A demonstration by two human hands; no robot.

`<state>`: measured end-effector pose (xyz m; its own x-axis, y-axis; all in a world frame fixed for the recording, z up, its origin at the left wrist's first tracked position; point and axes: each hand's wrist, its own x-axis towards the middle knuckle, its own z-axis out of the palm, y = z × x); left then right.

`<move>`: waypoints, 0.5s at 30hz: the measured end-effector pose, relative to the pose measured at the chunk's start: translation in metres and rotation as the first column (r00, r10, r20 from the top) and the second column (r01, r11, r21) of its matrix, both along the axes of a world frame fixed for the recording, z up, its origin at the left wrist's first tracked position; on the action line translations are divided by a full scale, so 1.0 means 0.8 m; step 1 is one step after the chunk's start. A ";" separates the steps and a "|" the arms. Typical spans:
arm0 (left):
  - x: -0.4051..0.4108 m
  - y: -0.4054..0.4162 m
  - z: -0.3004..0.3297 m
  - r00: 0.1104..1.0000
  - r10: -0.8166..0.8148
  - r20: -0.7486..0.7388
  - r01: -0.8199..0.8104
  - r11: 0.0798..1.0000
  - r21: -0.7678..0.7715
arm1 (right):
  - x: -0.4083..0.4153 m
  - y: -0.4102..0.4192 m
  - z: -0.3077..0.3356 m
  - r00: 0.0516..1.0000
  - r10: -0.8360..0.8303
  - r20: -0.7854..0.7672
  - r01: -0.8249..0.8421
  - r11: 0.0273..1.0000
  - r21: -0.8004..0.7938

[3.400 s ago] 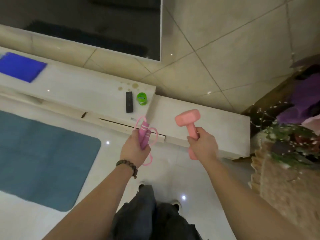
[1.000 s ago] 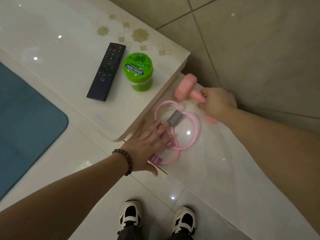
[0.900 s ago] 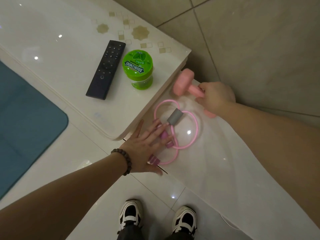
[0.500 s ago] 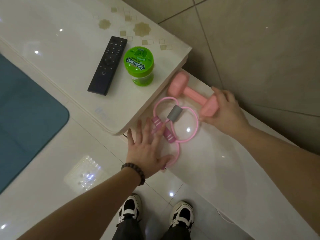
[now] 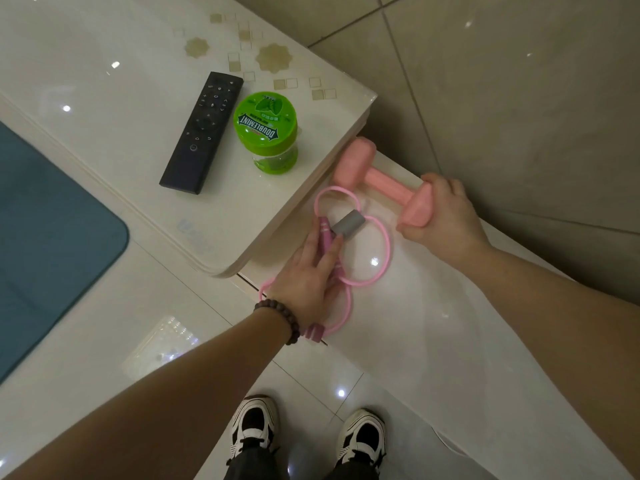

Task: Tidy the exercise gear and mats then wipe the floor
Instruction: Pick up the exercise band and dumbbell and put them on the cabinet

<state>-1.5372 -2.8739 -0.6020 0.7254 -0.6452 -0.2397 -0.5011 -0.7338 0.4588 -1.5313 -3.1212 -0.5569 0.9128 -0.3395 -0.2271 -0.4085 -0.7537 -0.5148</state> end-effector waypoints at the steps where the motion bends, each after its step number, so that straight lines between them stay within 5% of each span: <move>1: 0.006 -0.003 0.000 1.000 0.005 0.009 -0.005 1.000 -0.002 | 0.002 0.000 0.000 1.000 -0.015 0.012 0.015 1.000 0.001; 15: 0.014 -0.006 0.013 1.000 0.008 0.024 -0.012 0.990 0.141 | 0.008 -0.006 0.009 0.995 -0.072 -0.070 0.074 0.997 0.028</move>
<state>-1.5261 -2.8790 -0.5914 0.7381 -0.5988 -0.3109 -0.5029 -0.7954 0.3382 -1.5252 -3.1261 -0.5498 0.8677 -0.3963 -0.3002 -0.4970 -0.7051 -0.5058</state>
